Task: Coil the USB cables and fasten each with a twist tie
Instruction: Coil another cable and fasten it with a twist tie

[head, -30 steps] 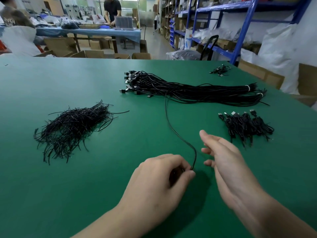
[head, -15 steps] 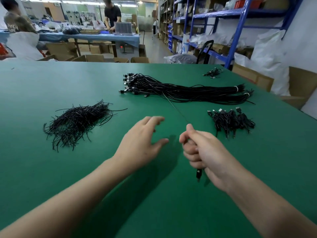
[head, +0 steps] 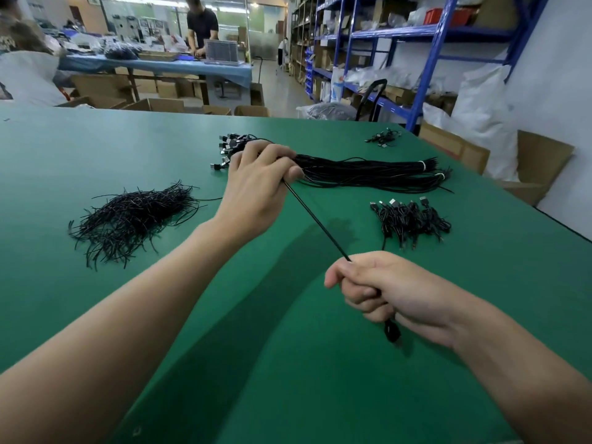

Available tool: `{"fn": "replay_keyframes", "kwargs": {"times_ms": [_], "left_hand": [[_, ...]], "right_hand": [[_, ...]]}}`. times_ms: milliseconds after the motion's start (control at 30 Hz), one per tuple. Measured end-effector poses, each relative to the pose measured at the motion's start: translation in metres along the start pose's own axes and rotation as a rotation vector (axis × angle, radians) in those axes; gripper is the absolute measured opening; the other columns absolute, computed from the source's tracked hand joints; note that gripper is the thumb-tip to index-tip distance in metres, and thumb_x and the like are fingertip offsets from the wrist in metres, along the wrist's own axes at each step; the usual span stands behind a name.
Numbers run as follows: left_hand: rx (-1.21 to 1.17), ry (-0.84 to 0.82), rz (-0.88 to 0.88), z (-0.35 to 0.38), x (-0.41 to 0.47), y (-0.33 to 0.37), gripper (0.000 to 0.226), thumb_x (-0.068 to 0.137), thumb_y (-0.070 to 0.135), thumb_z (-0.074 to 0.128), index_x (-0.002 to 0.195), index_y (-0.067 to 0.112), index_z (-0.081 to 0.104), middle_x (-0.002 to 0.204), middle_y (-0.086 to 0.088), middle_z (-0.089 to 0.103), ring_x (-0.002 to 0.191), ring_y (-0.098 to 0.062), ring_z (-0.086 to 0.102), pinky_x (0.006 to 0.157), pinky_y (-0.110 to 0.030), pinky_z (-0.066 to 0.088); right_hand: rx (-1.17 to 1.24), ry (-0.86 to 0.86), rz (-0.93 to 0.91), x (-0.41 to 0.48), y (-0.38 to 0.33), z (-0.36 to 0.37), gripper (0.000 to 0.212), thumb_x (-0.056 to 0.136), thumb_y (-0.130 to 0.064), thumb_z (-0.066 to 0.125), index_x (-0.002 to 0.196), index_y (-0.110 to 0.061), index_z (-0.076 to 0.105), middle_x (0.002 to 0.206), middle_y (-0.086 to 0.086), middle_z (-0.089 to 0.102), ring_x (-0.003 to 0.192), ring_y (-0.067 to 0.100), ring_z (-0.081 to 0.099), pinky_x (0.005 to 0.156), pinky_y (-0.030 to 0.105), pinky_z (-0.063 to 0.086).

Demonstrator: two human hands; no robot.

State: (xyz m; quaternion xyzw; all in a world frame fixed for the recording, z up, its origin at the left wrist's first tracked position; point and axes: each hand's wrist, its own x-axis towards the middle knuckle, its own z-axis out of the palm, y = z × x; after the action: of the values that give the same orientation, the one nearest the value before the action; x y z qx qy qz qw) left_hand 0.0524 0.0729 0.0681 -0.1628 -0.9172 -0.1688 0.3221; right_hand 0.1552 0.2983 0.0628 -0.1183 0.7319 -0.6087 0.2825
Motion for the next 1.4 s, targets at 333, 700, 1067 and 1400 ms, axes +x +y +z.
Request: {"fn": "replay_keyframes", "kwargs": {"times_ms": [333,700,1067,1400], "left_hand": [[-0.062,0.027,0.039,-0.024,-0.015,-0.018,0.031,0.109,0.028,0.039,0.118,0.016,0.066,0.098,-0.004,0.048,0.100,-0.027,0.048,0.082,-0.041,0.041],[-0.194,0.001,-0.027,-0.030,-0.018,-0.025,0.033,0.108,0.037,0.032,0.118,0.024,0.061,0.105,-0.002,0.048,0.088,-0.028,0.053,0.077,-0.048,0.047],[-0.315,-0.265,0.122,-0.014,-0.087,0.049,0.030,0.107,0.040,0.033,0.132,0.029,0.046,0.119,0.009,0.064,0.094,-0.023,0.061,0.077,-0.036,0.047],[0.124,-0.222,0.194,-0.060,-0.055,0.034,0.038,0.104,0.047,0.030,0.110,0.032,0.065,0.104,0.007,0.073,0.090,-0.027,0.068,0.068,-0.037,0.048]], "right_hand": [[0.350,-0.304,-0.058,0.026,-0.010,0.019,0.037,0.104,-0.039,0.043,0.080,-0.015,0.058,0.062,-0.005,0.022,0.052,0.010,0.017,0.045,0.021,0.015],[0.216,-0.350,-0.061,0.031,-0.009,0.036,0.043,0.104,-0.046,0.043,0.068,-0.022,0.037,0.058,-0.008,0.016,0.048,0.009,0.014,0.041,0.019,0.014],[0.759,0.009,-0.568,0.036,-0.077,0.000,0.042,0.110,-0.035,0.029,0.075,-0.018,0.046,0.059,-0.009,0.021,0.048,0.005,0.023,0.041,0.018,0.031],[-0.355,0.503,-0.529,0.071,-0.041,0.020,0.037,0.110,-0.022,0.038,0.084,-0.007,0.060,0.068,0.002,0.068,0.058,0.007,0.066,0.058,0.015,0.051]]}}
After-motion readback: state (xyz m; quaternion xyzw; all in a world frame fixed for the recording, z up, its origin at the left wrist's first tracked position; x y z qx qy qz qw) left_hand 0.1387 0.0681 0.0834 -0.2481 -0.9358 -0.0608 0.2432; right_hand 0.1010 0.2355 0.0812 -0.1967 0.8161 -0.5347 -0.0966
